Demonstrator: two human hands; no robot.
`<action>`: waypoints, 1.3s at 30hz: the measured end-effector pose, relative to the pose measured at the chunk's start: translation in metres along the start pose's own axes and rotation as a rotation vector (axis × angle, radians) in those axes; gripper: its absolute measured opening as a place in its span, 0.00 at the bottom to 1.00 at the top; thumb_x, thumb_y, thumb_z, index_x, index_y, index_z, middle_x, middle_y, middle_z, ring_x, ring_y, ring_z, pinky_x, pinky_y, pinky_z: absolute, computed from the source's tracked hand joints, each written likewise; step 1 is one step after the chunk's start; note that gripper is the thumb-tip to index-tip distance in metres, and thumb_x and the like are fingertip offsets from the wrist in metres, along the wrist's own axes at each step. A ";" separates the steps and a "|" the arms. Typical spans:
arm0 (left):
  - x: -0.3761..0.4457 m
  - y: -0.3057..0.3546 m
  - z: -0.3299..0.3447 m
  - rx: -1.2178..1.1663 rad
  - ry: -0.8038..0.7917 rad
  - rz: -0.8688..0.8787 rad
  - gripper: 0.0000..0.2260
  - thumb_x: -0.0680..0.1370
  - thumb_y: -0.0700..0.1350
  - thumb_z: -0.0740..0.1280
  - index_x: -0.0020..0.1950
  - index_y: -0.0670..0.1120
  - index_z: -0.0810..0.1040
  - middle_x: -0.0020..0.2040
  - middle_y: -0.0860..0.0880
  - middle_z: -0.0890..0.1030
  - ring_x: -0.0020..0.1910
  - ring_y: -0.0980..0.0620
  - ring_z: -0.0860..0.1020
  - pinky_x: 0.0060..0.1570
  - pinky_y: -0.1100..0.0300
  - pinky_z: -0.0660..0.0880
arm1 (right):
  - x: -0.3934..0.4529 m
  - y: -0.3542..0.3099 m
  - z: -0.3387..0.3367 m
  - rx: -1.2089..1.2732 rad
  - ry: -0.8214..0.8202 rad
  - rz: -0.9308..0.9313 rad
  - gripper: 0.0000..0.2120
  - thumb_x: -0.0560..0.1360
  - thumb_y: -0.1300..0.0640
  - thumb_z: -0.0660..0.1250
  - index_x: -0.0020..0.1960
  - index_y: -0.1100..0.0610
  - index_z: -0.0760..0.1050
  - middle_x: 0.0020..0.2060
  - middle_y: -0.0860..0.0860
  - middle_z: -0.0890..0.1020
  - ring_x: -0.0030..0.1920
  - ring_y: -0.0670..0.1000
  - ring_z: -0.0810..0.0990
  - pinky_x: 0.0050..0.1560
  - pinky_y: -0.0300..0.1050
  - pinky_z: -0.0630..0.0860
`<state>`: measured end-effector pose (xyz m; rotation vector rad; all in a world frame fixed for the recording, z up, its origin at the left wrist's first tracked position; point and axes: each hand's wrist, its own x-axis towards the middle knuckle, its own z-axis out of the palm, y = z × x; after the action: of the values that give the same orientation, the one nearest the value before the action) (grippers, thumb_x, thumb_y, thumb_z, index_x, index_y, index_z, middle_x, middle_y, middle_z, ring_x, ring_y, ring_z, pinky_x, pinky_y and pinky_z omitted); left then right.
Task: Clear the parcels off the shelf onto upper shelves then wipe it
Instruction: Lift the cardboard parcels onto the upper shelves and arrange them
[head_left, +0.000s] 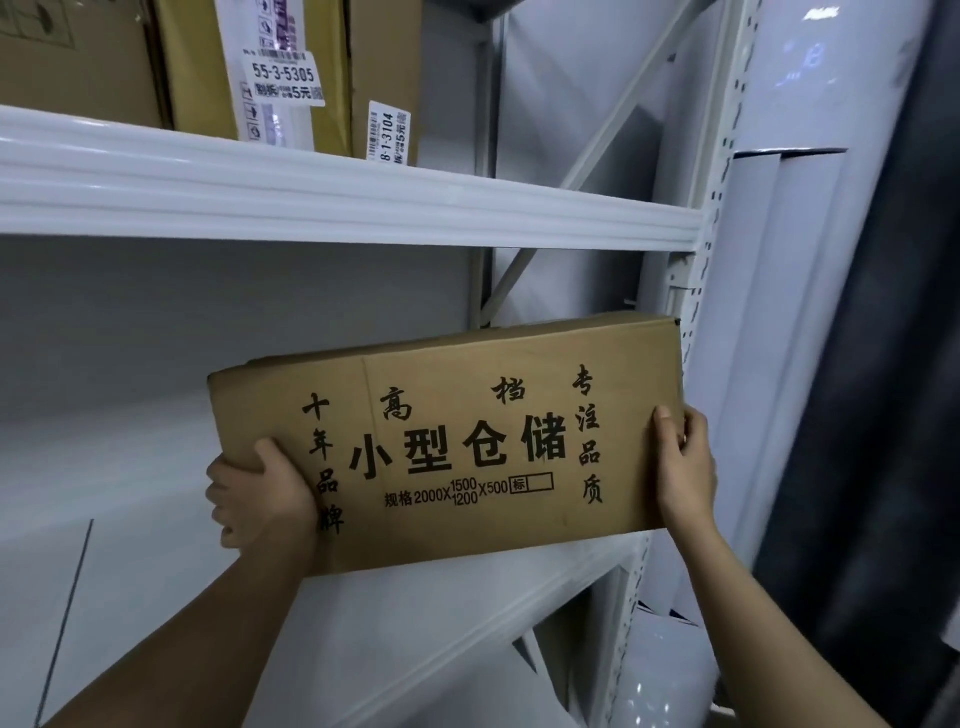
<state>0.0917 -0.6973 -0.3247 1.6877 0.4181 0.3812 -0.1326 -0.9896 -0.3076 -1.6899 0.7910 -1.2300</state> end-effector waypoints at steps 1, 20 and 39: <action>-0.008 0.002 0.003 -0.007 -0.014 0.006 0.25 0.75 0.56 0.52 0.67 0.45 0.67 0.64 0.42 0.72 0.63 0.39 0.70 0.65 0.41 0.62 | 0.004 0.004 -0.011 0.006 0.009 0.014 0.22 0.80 0.39 0.54 0.69 0.49 0.66 0.59 0.46 0.75 0.57 0.50 0.73 0.59 0.48 0.67; -0.157 0.072 0.039 -0.133 -0.341 0.327 0.22 0.76 0.53 0.58 0.68 0.48 0.63 0.65 0.43 0.71 0.65 0.38 0.67 0.64 0.37 0.63 | 0.017 0.032 -0.195 0.288 0.035 0.104 0.39 0.66 0.24 0.58 0.69 0.46 0.67 0.61 0.49 0.78 0.60 0.53 0.77 0.64 0.62 0.70; -0.266 0.105 0.021 -0.006 -0.421 0.807 0.29 0.74 0.48 0.65 0.74 0.47 0.60 0.69 0.44 0.66 0.69 0.44 0.63 0.70 0.47 0.52 | -0.023 0.071 -0.265 0.502 0.126 0.358 0.42 0.53 0.20 0.61 0.56 0.47 0.78 0.52 0.55 0.83 0.53 0.59 0.81 0.52 0.57 0.77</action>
<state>-0.1263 -0.8574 -0.2284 1.8186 -0.5984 0.5835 -0.3919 -1.0729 -0.3477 -1.0247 0.7429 -1.1667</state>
